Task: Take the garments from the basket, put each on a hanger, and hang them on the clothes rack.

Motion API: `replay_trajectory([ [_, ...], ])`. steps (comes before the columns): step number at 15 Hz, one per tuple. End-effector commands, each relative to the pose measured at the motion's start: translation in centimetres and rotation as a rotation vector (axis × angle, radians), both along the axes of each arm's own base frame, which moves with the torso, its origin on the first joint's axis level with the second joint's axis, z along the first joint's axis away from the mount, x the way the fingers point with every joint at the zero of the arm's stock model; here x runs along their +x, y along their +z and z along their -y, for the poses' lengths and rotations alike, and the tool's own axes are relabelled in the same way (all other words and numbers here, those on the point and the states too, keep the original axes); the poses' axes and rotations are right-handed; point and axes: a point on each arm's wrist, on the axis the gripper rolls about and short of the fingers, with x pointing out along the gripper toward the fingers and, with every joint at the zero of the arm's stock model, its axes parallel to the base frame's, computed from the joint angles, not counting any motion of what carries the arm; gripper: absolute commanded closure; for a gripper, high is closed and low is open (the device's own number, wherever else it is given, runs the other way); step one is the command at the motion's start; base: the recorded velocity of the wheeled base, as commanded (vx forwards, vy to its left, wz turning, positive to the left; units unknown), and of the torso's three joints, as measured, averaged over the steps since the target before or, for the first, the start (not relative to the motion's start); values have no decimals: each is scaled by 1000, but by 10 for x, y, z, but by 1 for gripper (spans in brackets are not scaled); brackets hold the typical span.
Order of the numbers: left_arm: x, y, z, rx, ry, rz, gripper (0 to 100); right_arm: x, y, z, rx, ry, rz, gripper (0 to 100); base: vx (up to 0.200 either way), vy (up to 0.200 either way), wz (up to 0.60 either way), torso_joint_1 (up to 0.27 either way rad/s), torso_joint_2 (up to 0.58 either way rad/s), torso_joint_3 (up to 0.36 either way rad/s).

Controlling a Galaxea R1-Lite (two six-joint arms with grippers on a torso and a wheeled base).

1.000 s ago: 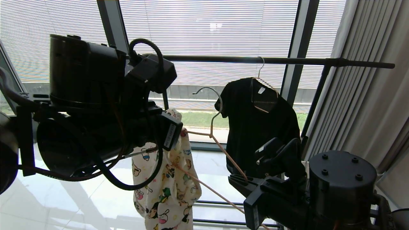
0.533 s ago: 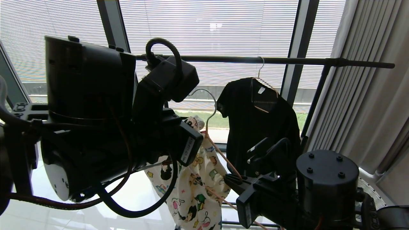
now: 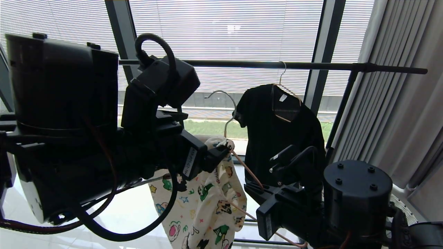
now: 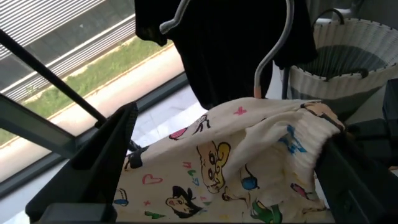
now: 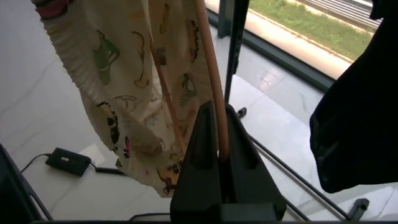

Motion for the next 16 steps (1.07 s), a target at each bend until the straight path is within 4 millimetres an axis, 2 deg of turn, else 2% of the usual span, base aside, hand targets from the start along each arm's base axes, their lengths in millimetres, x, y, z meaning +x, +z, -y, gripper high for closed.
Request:
replay_trajectory([
  [1,-1,4,-13,-11,34,12,0,1,0,2,-1,-15,10,100,0,0,0,0,0,0],
  [3,5,11,-30,-29,102,38,0,3,5,7,11,-31,25,100,0,0,0,0,0,0],
  [5,3,19,-41,-6,117,83,0,9,8,10,17,-48,62,100,0,0,0,0,0,0],
  [10,3,15,-33,13,87,77,0,10,10,10,9,-40,97,100,0,0,0,0,0,0],
  [13,0,0,-47,34,89,38,0,10,14,16,10,-38,130,100,0,0,0,0,0,0],
  [15,-15,-8,-63,-5,-54,21,0,3,11,31,2,54,119,100,0,0,0,0,0,0],
  [16,-25,-14,-78,-29,-143,22,0,0,6,41,-20,100,110,100,0,0,0,0,0,0],
])
